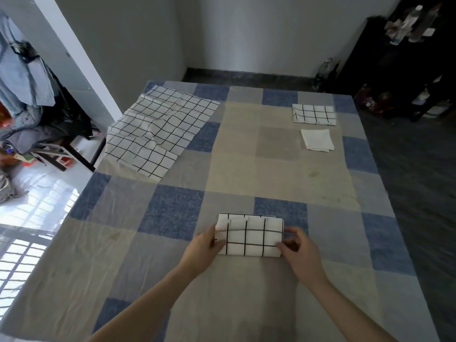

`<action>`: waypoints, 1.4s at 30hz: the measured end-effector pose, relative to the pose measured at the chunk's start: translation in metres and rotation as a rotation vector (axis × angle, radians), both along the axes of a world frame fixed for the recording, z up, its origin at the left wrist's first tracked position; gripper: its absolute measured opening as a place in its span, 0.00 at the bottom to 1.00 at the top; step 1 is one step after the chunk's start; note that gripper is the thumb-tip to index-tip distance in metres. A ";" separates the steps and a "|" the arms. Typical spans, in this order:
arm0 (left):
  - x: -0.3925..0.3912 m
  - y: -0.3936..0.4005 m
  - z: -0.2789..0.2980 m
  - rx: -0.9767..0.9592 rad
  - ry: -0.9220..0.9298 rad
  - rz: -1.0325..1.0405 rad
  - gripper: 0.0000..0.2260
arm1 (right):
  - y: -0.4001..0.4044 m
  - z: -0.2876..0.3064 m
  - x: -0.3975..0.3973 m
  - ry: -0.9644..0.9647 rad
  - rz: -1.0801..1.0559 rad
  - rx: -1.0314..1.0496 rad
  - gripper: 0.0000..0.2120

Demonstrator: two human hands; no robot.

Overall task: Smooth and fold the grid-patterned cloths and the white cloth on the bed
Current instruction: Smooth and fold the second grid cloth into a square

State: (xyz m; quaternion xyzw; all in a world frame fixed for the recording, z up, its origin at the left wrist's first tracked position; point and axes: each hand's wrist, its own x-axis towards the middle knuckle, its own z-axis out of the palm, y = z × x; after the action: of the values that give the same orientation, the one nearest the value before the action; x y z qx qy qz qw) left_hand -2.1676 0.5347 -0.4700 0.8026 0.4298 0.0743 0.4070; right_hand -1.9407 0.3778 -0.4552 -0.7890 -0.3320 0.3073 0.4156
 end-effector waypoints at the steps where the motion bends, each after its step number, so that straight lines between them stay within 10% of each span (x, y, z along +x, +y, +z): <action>1: 0.003 0.001 0.001 -0.011 0.013 0.018 0.07 | 0.005 -0.003 0.001 -0.013 -0.027 -0.005 0.15; 8: 0.016 0.005 0.004 0.025 0.129 0.076 0.24 | 0.028 -0.017 0.002 -0.141 -0.072 -0.135 0.19; 13: 0.028 -0.009 0.008 0.426 0.158 -0.101 0.21 | 0.039 -0.014 -0.016 -0.506 -0.018 -0.093 0.20; 20: 0.053 -0.021 -0.028 0.456 0.305 -0.416 0.28 | 0.067 -0.044 -0.045 -0.642 0.419 -0.160 0.26; 26: 0.048 -0.017 -0.028 0.399 0.389 -0.386 0.30 | 0.049 -0.058 -0.013 -0.806 0.360 -0.304 0.27; 32: 0.053 -0.019 -0.017 0.395 0.477 -0.403 0.36 | 0.048 -0.045 0.001 -0.772 0.208 -0.368 0.29; 38: 0.058 -0.017 -0.015 0.319 0.537 -0.427 0.37 | 0.082 -0.007 0.022 -0.438 0.219 -0.370 0.13; 42: 0.067 -0.012 -0.004 0.257 0.668 -0.494 0.38 | 0.099 0.010 0.034 -0.186 0.292 -0.366 0.19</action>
State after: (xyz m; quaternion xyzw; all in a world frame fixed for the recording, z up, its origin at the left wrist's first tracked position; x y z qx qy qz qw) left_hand -2.1009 0.5230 -0.4745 0.9054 0.3201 -0.2363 0.1479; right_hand -1.9071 0.4771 -0.4454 -0.8196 -0.4182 0.3452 0.1847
